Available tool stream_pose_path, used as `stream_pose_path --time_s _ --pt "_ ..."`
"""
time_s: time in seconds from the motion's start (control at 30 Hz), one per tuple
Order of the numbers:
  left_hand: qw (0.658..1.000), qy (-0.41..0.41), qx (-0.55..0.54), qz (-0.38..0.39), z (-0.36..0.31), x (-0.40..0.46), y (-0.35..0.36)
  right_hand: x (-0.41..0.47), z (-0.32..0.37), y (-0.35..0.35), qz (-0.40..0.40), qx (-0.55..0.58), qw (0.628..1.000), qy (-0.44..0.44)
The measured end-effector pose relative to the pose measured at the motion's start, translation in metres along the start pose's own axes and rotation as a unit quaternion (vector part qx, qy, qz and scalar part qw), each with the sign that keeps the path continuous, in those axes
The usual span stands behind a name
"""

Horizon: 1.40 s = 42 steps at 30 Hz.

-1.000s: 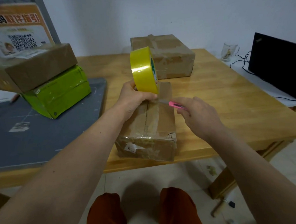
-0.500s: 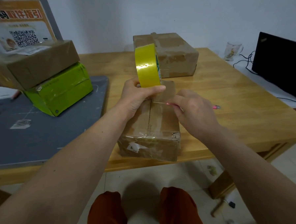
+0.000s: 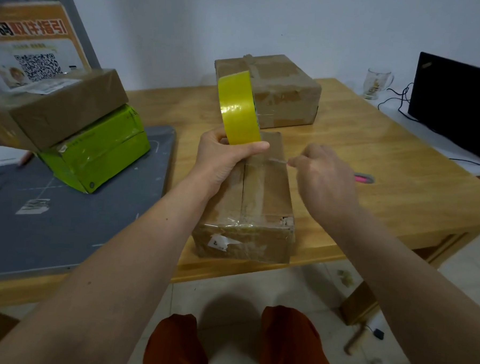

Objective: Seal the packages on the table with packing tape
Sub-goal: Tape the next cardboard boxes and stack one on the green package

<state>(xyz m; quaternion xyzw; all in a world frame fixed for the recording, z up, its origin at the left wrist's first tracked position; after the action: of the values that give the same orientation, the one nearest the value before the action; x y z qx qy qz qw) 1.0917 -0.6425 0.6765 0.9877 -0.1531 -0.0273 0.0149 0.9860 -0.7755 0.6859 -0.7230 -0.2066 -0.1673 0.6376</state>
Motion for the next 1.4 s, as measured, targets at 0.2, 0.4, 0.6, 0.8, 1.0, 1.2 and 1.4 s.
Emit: stream_pose_path --time_s 0.2,0.4,0.6,0.8,1.0,1.2,1.4 --pt "1.0 -0.007 -0.024 0.007 0.002 0.003 -0.001 -0.018 -0.044 0.027 -0.086 0.131 0.972 0.173" --pt "0.999 -0.01 -0.049 0.016 0.001 0.006 -0.003 -0.033 -0.061 0.095 0.129 0.18 0.944 0.245" --pt "0.997 -0.006 -0.067 0.032 0.002 0.009 -0.003 -0.003 -0.039 0.039 -0.103 0.332 0.918 0.192" --pt "0.995 0.002 -0.095 0.022 0.004 0.012 -0.006 0.014 0.047 0.027 0.166 0.286 0.935 -0.129" --pt "0.99 0.0 -0.143 -0.01 0.004 0.016 -0.014 0.018 0.051 0.033 0.229 0.199 0.945 -0.123" --pt "0.988 0.009 -0.148 -0.05 0.001 0.001 -0.029 0.025 0.033 0.051 0.28 0.159 0.947 -0.003" --pt "0.967 0.085 -0.094 -0.222 0.012 -0.047 -0.053 0.017 0.006 0.06 0.12 0.432 0.847 0.286"
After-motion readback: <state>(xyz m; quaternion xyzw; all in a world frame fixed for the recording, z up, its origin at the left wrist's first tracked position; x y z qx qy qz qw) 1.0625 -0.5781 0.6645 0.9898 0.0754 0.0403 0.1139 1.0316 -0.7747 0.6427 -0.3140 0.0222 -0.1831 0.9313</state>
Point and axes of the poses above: each hand's wrist, its own x-axis towards the middle knuckle, its own y-axis out of the palm, z = x × y, the point moved 5 cm from there along x, towards the middle knuckle, and after that the axes turned 10 degrees about -y, right-handed, at the moved point
